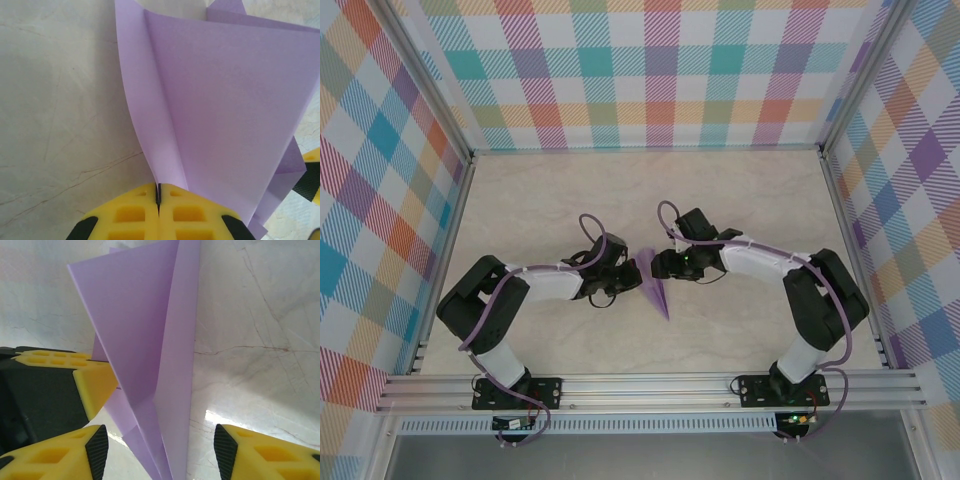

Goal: Fold a paper plane with a square sheet of paper (pick it up from the middle)

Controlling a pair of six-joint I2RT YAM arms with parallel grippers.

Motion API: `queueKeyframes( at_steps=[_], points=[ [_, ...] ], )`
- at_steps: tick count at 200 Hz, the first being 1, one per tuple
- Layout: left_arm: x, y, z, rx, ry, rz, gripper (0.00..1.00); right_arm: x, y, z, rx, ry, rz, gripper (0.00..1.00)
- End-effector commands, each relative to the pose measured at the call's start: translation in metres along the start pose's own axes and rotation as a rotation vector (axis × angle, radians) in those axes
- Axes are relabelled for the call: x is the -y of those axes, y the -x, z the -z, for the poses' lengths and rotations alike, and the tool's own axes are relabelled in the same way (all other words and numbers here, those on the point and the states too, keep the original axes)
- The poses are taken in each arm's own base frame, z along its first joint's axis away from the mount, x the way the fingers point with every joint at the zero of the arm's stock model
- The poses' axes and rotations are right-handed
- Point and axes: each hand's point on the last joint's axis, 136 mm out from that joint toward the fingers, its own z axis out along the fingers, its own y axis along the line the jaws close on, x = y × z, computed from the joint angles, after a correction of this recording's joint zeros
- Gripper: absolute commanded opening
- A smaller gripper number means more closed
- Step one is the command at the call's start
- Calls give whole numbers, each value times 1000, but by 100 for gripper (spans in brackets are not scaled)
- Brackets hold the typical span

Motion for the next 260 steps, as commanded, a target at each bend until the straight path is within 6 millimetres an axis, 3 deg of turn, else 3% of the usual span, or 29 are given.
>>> queueKeyframes(
  at_steps=[1, 42, 66, 94, 141, 208, 260],
  points=[
    [4, 10, 8, 39, -21, 10, 0, -12, 2, 6, -4, 19, 71, 57],
    [10, 11, 9, 35, -42, 6, 0, -28, 3, 23, 46, 77, 92, 50],
    [14, 11, 11, 31, -60, 0, 0, -37, -6, 18, 19, 89, 112, 41],
    [16, 11, 11, 30, -68, -4, 0, -37, -3, 8, 4, 64, 108, 39],
    [12, 9, 9, 23, -54, 2, 0, -26, -1, -6, -26, -13, 104, 43],
    [6, 7, 6, 17, -37, 7, 0, -12, -13, -18, -66, -52, 83, 52],
    [4, 5, 4, 15, -35, 11, 0, -5, -22, -16, -74, -65, 84, 57]
  ],
)
